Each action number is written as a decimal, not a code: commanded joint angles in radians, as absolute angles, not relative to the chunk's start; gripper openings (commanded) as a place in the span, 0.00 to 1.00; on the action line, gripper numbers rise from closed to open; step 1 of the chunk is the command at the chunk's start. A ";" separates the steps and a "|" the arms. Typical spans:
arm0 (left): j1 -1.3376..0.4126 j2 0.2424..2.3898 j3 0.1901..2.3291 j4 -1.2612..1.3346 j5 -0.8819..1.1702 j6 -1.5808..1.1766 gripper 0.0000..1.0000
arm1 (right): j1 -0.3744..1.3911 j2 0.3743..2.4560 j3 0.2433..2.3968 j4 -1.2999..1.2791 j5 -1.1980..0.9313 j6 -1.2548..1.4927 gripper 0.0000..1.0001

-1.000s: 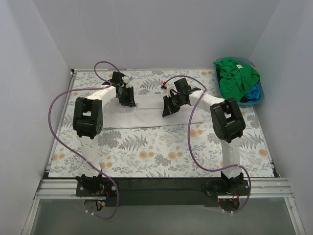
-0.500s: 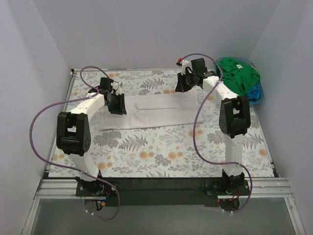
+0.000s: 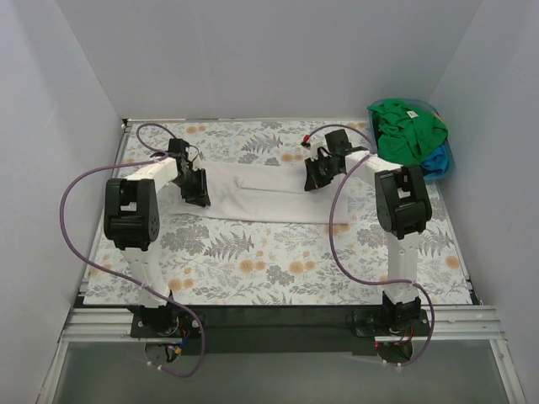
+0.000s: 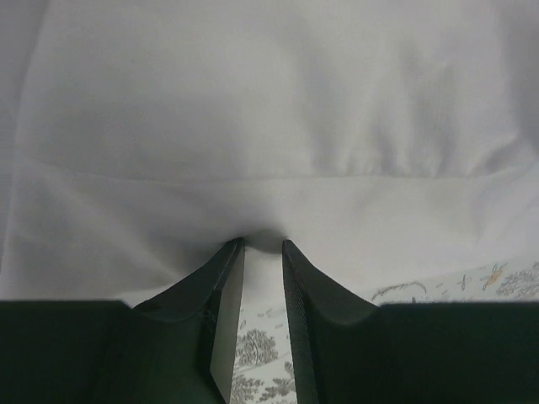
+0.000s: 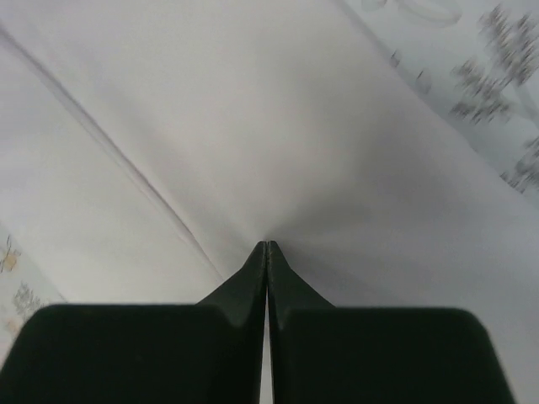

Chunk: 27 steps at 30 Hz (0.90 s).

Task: Fold and stack the t-shirts
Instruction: Fold the tshirt

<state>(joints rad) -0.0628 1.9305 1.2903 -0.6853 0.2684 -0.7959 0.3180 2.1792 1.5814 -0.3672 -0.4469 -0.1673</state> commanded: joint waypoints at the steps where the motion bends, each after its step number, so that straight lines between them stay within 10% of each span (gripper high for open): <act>1: -0.041 2.080 1.435 -0.656 0.216 -0.735 0.25 | 0.331 2.082 1.393 -0.453 -0.488 -0.177 0.01; 11: -0.166 2.424 2.310 -0.802 0.363 -0.574 0.31 | 0.620 1.675 1.067 -0.428 -0.937 -0.180 0.01; 27: -0.100 1.855 1.439 -0.528 0.463 -0.693 0.33 | 0.462 2.025 1.641 -0.351 -0.673 -0.008 0.04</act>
